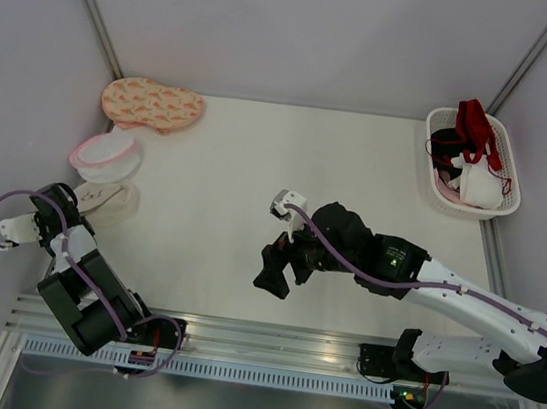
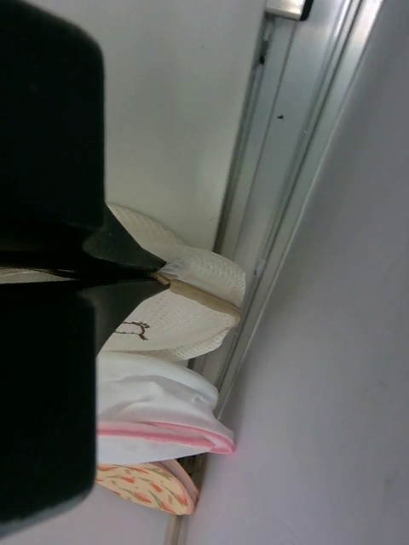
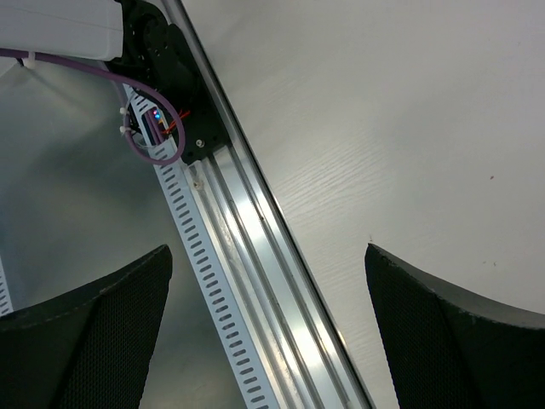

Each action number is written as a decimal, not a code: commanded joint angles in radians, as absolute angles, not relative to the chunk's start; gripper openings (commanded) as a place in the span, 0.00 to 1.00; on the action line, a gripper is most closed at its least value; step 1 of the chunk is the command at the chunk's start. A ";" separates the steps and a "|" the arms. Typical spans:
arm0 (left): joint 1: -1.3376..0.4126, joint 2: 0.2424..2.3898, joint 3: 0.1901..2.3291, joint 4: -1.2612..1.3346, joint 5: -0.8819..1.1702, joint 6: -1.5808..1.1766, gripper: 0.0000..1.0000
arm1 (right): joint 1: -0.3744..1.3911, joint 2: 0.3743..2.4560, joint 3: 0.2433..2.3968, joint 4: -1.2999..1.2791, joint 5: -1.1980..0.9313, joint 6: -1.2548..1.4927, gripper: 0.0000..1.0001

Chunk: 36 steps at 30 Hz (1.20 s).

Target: Unzip the laundry bag and remove the bra

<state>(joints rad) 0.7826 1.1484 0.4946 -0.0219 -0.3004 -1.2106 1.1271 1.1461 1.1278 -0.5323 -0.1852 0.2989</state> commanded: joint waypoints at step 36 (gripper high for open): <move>0.700 0.680 0.586 -0.357 0.653 -0.828 1.00 | 1.111 1.101 1.068 -0.440 -0.169 0.296 0.98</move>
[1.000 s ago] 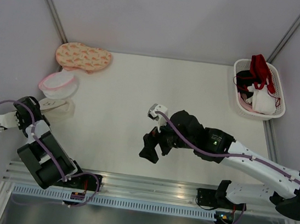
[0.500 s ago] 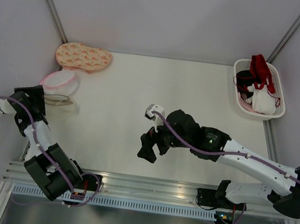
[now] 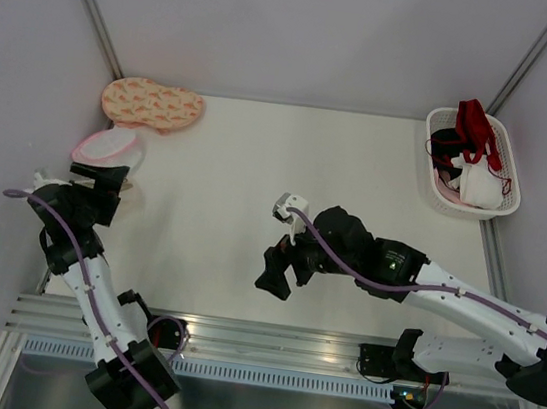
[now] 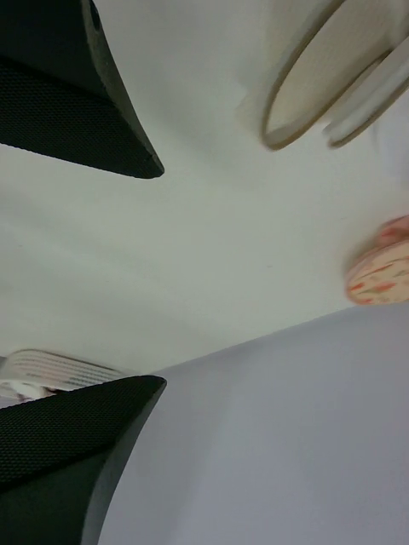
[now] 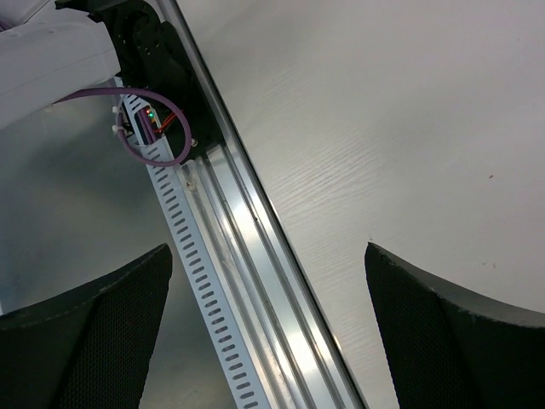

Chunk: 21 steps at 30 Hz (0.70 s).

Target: Unzip the laundry bag and remove the bra

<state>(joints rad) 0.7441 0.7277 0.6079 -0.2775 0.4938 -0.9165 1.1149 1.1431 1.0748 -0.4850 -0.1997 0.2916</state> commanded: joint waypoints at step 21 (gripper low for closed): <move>-0.115 0.710 0.614 -0.307 0.910 -0.719 0.99 | 1.014 0.882 0.972 -0.425 0.302 0.494 0.98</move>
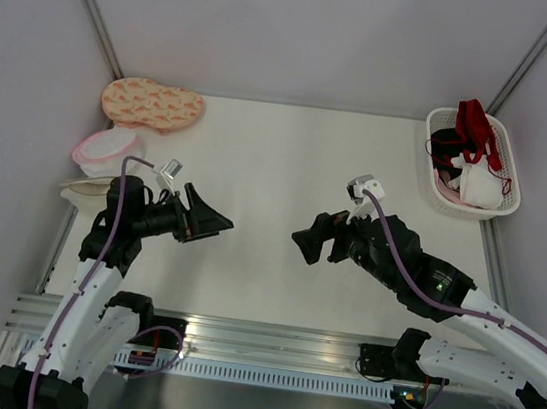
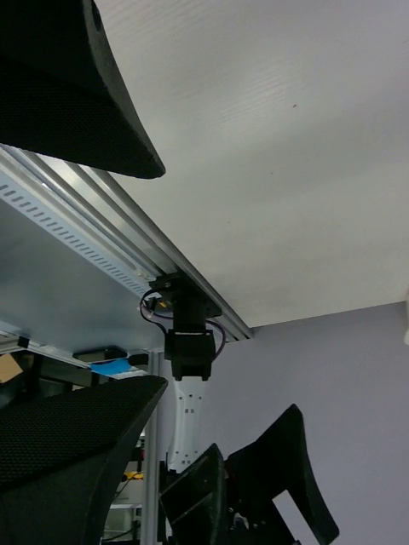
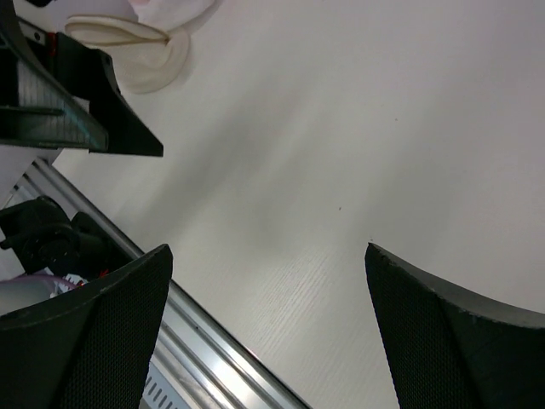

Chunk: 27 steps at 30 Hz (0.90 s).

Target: Unzip the laundry bag and remove the bra

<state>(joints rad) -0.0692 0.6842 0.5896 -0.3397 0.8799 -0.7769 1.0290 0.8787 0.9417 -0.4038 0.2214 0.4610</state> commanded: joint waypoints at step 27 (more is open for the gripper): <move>-0.476 0.822 0.687 -0.107 0.787 -0.733 1.00 | 0.767 0.916 0.940 -0.405 0.094 0.526 0.98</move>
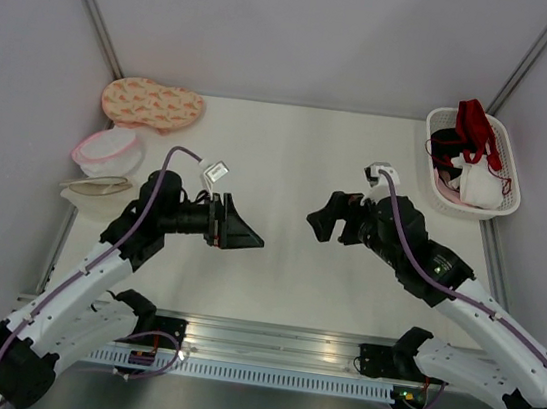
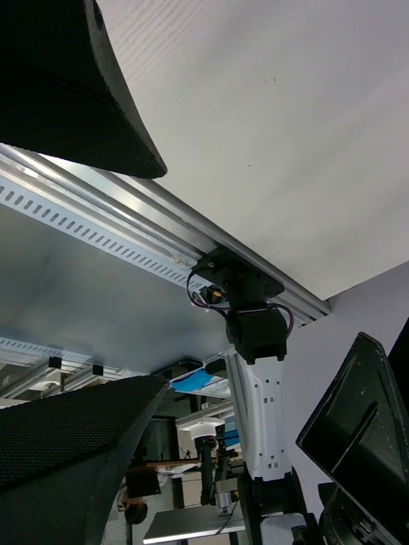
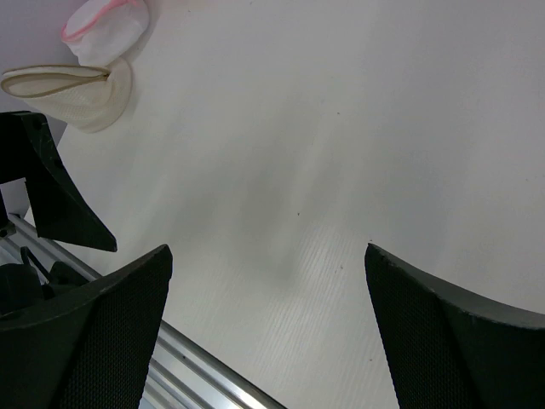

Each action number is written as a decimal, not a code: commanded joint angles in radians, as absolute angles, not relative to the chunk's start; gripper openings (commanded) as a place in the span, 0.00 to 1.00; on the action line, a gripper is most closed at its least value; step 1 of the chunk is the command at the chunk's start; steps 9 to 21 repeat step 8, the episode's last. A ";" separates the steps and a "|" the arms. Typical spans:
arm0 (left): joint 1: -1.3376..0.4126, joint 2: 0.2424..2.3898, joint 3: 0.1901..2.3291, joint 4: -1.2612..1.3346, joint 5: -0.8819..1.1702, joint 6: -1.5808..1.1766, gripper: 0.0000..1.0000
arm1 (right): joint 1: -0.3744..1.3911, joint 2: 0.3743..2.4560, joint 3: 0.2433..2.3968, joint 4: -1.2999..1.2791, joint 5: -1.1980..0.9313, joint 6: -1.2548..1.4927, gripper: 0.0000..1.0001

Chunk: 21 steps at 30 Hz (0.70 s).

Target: Unzip the laundry bag and remove the bra

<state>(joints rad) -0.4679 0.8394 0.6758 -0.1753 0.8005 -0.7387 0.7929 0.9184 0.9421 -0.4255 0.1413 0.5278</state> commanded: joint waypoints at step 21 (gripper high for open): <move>-0.479 0.827 0.686 -0.092 0.776 -0.732 1.00 | 0.723 0.920 0.936 -0.400 0.045 0.517 0.98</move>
